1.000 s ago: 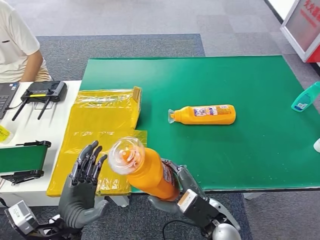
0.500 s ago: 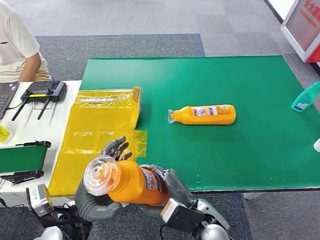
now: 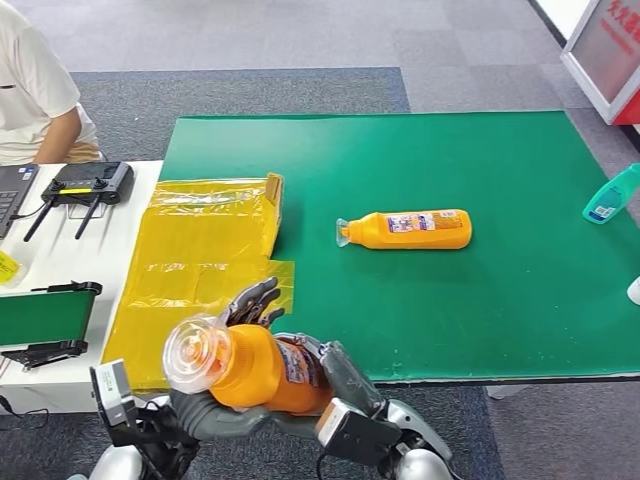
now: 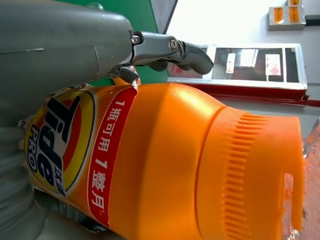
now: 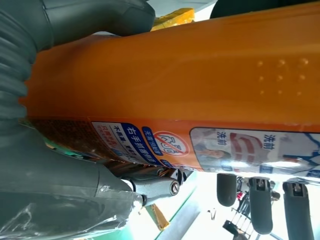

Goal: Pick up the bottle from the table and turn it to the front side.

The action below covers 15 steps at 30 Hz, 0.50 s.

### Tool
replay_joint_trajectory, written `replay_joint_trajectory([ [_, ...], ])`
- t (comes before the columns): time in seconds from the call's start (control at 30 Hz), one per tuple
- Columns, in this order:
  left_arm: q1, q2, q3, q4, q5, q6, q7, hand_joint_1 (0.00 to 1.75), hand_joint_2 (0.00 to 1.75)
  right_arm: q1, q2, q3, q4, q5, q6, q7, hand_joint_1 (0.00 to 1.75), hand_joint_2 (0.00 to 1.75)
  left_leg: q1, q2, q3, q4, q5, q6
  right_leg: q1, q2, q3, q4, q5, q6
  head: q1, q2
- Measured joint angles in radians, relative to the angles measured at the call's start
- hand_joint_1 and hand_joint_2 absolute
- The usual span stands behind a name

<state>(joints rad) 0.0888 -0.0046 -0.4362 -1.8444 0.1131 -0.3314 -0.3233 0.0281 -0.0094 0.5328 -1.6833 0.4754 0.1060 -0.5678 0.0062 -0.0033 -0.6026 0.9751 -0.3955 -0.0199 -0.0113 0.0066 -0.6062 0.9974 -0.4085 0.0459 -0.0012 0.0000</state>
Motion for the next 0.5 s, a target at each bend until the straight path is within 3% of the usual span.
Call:
replay_joint_trajectory([
  [0.03, -0.001, 0.003, -0.005, 0.000, 0.001, 0.000, -0.001, 0.07, 1.75, 0.000, -0.001, 0.001, 0.000, 0.000, -0.002, -0.001, 1.75, 1.75, 0.000, 0.000, 0.000, 0.000, 0.000, 0.000, 0.000, 0.000, 0.000, 0.000, 0.000, 0.000, 0.000, 0.000],
  [0.17, -0.003, 0.013, -0.019, 0.000, 0.009, 0.007, -0.004, 1.64, 1.75, 0.001, -0.006, 0.003, 0.001, 0.002, -0.010, -0.002, 1.75, 1.75, 0.000, 0.000, 0.000, 0.000, 0.000, 0.000, 0.000, 0.000, 0.000, 0.000, 0.000, 0.000, 0.000, 0.000],
  [0.23, -0.003, 0.016, -0.023, 0.000, 0.012, 0.013, -0.003, 1.75, 1.75, 0.001, -0.008, 0.003, 0.001, 0.004, -0.012, -0.001, 1.75, 1.75, 0.000, 0.000, 0.000, 0.000, 0.000, 0.000, 0.000, 0.000, 0.000, 0.000, 0.000, 0.000, 0.000, 0.000],
  [0.5, -0.004, 0.024, -0.030, 0.000, 0.018, 0.022, -0.001, 1.75, 1.75, 0.004, -0.010, 0.004, 0.001, 0.007, -0.015, 0.002, 1.75, 1.75, 0.000, 0.000, 0.000, 0.000, 0.000, 0.000, 0.000, 0.000, 0.000, 0.000, 0.000, 0.000, 0.000, 0.000],
])
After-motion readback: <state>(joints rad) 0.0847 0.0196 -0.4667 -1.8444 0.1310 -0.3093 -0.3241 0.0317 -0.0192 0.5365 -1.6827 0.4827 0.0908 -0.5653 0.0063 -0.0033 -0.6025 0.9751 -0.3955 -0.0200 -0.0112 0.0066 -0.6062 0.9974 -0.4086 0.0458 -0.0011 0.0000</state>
